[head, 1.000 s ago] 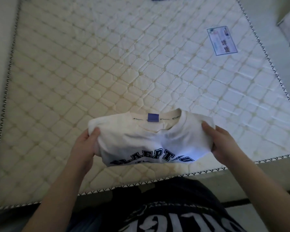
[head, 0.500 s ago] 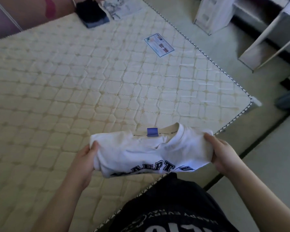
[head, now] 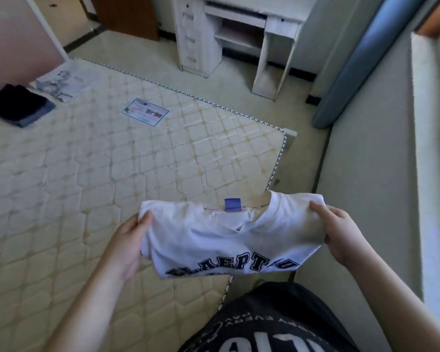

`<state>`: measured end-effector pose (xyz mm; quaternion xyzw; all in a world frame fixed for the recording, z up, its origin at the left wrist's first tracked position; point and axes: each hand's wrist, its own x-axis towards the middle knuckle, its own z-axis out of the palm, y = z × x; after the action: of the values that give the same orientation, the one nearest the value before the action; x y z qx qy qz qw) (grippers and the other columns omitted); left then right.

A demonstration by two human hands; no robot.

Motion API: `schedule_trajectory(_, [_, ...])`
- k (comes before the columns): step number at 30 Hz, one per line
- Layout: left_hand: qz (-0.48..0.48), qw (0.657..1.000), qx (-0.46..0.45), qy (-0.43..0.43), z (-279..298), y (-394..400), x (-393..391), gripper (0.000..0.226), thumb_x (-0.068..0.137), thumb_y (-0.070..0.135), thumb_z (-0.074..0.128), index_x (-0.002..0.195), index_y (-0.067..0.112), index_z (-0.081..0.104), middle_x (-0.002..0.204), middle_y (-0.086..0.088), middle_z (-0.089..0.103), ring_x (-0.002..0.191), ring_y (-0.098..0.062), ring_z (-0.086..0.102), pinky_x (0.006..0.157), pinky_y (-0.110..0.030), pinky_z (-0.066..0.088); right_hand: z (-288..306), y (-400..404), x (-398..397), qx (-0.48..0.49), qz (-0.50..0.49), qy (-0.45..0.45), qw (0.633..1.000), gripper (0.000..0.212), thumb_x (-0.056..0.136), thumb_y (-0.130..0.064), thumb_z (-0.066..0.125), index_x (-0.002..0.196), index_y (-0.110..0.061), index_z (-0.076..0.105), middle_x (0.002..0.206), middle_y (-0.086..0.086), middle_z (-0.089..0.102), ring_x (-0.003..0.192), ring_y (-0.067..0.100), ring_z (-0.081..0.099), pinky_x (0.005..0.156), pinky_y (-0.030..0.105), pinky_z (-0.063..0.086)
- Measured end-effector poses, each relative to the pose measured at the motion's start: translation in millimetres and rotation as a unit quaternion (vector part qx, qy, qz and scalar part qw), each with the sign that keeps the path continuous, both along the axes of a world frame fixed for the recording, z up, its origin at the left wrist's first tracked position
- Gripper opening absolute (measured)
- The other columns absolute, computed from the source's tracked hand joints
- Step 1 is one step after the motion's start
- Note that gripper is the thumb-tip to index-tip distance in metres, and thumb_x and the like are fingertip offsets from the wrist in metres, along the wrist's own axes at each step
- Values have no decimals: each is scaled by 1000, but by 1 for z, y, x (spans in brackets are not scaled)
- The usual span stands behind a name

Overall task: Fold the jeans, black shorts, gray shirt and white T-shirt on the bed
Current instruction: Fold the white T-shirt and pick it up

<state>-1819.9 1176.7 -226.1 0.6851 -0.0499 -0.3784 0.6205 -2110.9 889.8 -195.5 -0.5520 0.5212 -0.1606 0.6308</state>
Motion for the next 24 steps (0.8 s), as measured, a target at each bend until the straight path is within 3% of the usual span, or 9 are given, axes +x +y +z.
schedule_trajectory(6, [-94, 995, -13, -23, 24, -102, -4, 32, 78, 46, 65, 96, 21, 75, 105, -5, 75, 100, -19, 71, 87, -37, 50, 11, -22, -51, -41, -101, -5, 994, 29, 90, -43, 57, 82, -22, 75, 80, 1, 75, 71, 11, 69, 66, 28, 48])
schedule_trajectory(11, [-152, 988, 2, -42, 34, -189, -19, 24, 92, 36, 60, 101, 18, 72, 104, -4, 75, 102, -20, 70, 90, -37, 50, 17, -68, -79, -66, -129, 4, 989, 49, 76, -56, 59, 85, -8, 67, 76, 2, 65, 72, 14, 57, 69, 33, 40])
schedule_trajectory(16, [-188, 981, -13, -53, 53, -260, -45, 22, 95, 33, 58, 100, 16, 71, 102, -4, 75, 97, -17, 71, 84, -35, 51, 23, -113, -108, -72, -194, -3, 978, 34, 75, -54, 63, 78, -21, 70, 72, -7, 67, 69, 10, 59, 68, 31, 42])
schedule_trajectory(18, [-194, 979, -19, -58, 58, -284, -56, 20, 96, 30, 56, 98, 15, 70, 97, -2, 76, 90, -14, 72, 80, -34, 51, 23, -120, -120, -69, -223, -9, 972, 35, 72, -55, 63, 82, -21, 71, 76, -4, 70, 74, 12, 62, 72, 32, 44])
schedule_trajectory(21, [-196, 978, -17, -70, 63, -314, -71, 20, 98, 27, 56, 92, 14, 70, 89, 1, 76, 82, -12, 70, 78, -35, 51, 19, -124, -134, -67, -265, -29, 961, 35, 83, -45, 65, 86, -11, 71, 85, 8, 72, 81, 19, 63, 77, 35, 46])
schedule_trajectory(24, [-211, 975, -17, -68, 63, -340, -77, 20, 98, 26, 56, 93, 14, 71, 92, -2, 76, 87, -18, 69, 81, -37, 51, 18, -125, -143, -67, -299, -53, 950, 40, 87, -40, 63, 91, 0, 68, 83, 13, 65, 79, 23, 58, 74, 37, 42])
